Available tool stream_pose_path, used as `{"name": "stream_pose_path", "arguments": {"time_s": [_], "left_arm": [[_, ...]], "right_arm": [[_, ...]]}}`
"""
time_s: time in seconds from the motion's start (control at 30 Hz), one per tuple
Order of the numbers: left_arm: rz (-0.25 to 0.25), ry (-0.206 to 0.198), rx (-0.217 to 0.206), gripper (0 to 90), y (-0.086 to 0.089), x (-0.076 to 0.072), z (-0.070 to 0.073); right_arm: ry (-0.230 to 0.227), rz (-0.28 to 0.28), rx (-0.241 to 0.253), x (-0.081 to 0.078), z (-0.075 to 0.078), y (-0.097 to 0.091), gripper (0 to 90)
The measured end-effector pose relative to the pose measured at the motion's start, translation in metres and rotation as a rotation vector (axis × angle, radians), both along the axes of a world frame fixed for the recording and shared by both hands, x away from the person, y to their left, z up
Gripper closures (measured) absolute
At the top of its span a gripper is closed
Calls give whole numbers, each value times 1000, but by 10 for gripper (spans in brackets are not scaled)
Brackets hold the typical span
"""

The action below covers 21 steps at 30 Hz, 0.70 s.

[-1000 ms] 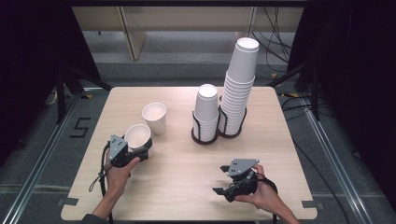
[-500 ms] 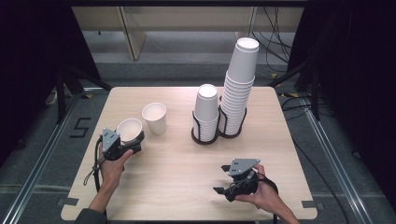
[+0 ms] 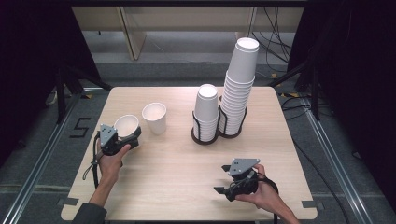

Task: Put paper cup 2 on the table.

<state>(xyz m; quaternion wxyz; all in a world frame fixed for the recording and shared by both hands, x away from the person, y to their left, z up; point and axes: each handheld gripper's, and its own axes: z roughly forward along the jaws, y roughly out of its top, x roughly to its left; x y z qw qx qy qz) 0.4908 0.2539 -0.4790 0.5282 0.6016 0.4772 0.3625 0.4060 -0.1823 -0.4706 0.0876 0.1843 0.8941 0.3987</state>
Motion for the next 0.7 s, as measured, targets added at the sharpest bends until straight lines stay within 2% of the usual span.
{"name": "stream_pose_path", "arguments": {"time_s": [0.7], "left_arm": [[36,0,17,121,4,22,-1]], "right_arm": [[9,-15,9,2,0,-2,208]]}}
